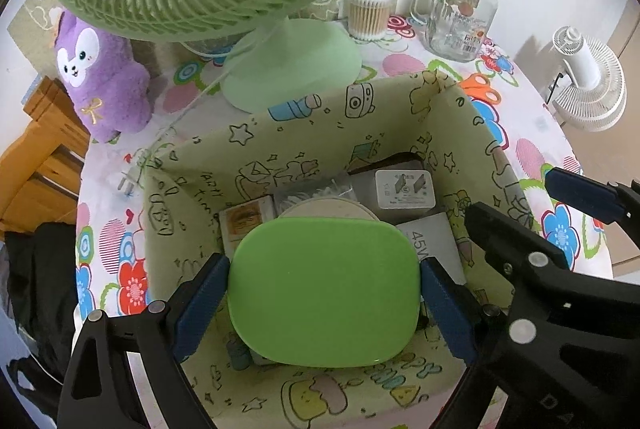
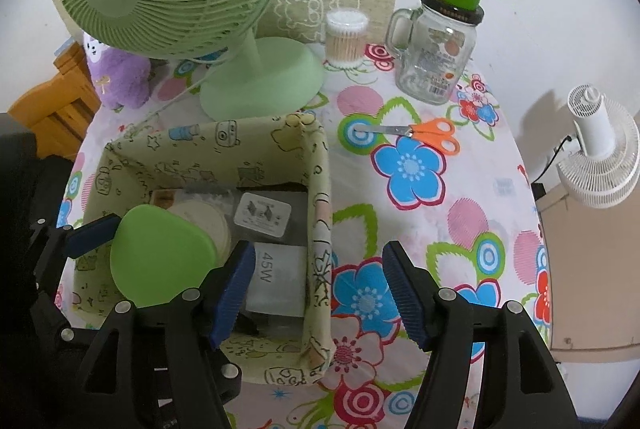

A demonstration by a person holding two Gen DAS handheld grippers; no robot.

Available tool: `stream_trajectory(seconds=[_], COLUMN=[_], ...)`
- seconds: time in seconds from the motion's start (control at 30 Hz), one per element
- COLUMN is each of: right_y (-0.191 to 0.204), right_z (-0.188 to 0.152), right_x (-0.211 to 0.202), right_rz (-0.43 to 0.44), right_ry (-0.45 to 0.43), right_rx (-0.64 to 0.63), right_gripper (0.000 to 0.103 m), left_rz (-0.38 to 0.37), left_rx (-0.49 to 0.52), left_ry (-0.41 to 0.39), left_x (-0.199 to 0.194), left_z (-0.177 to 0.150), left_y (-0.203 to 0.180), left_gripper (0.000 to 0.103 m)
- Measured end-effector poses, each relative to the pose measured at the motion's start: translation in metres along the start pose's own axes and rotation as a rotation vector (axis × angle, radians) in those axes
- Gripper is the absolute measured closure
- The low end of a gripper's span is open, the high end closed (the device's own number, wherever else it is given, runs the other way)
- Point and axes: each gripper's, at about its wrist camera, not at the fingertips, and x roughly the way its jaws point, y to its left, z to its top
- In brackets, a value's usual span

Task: Organize rigid objects
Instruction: 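Lower the key and green box into the fabric box and open both grippers, then lift both grippers up out of the fabric box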

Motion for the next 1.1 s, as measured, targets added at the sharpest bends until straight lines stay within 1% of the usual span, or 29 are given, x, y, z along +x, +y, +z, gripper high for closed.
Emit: stream_trajectory(seconds=[0.3, 0.37, 0.47, 0.57, 1.1], right_y=[-0.007, -0.007, -0.008, -0.008, 0.000], right_z=[0.000, 0.000, -0.001, -0.002, -0.013], right_x=[0.010, 0.011, 0.012, 0.009, -0.024], right_rz=[0.002, 0.000, 0.005, 0.008, 0.007], right_ry=[0.022, 0.030, 0.037, 0.035, -0.007], right_rx=[0.018, 0.015, 0.015, 0.020, 0.023], right_gripper=[0.034, 0.034, 0.034, 0.034, 0.034], left_rz=[-0.001, -0.002, 0.003, 0.009, 0.028], left_rx=[0.010, 0.012, 0.013, 0.021, 0.005], left_ry=[0.005, 0.024, 0.025, 0.013, -0.038], left_x=[0.009, 0.011, 0.010, 0.003, -0.033], left_z=[0.003, 0.003, 0.002, 0.000, -0.015], left_y=[-0.005, -0.005, -0.004, -0.004, 0.009], left_gripper=[0.007, 0.007, 0.004, 0.000, 0.000])
